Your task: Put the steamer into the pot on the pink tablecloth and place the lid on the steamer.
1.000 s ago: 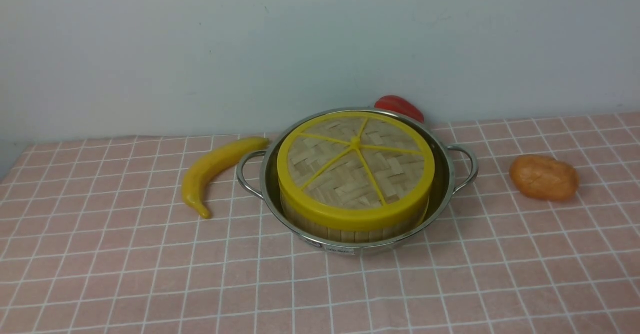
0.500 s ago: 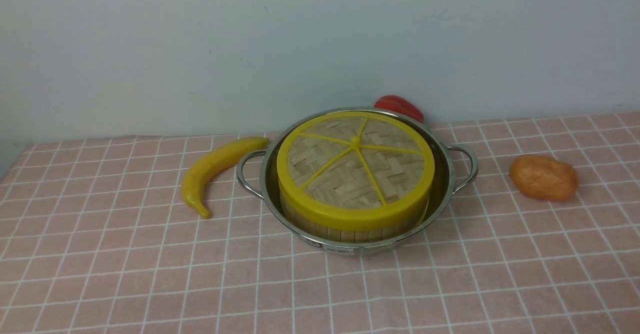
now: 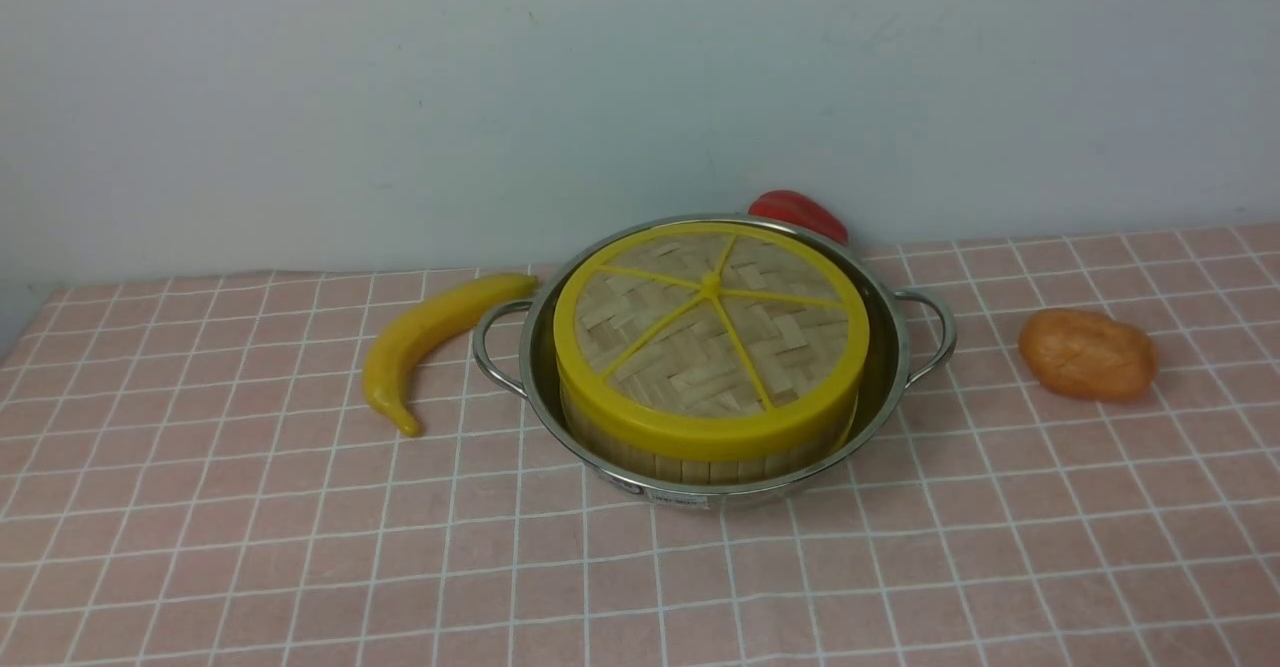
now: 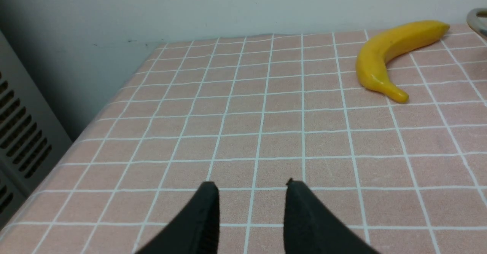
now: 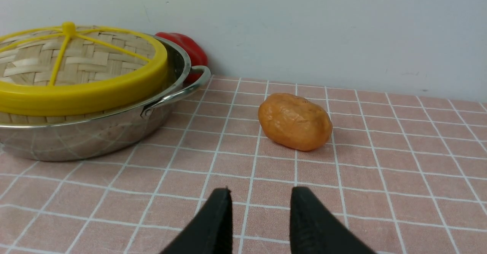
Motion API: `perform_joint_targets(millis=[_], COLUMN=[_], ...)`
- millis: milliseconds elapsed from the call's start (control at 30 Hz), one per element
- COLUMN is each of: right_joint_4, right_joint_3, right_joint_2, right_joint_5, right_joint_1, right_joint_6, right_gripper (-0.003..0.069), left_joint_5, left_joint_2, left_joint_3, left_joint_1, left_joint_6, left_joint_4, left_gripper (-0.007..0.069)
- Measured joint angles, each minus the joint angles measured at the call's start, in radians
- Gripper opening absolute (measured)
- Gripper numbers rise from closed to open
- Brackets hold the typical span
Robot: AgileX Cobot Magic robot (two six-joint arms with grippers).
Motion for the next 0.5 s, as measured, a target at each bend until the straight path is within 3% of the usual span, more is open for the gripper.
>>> perform_joint_targets(millis=[500], right_joint_4=[0.000], right_joint_3=[0.000], right_joint_2=[0.000], right_joint_5=[0.000], right_joint_1=[0.000], right_joint_6=[0.000], right_gripper=[0.0240], left_joint_5=[0.000], left_joint_2=[0.000], left_joint_3=[0.000], left_joint_1=[0.000], left_joint_6=[0.000], left_joint_4=[0.000], left_gripper=[0.0243])
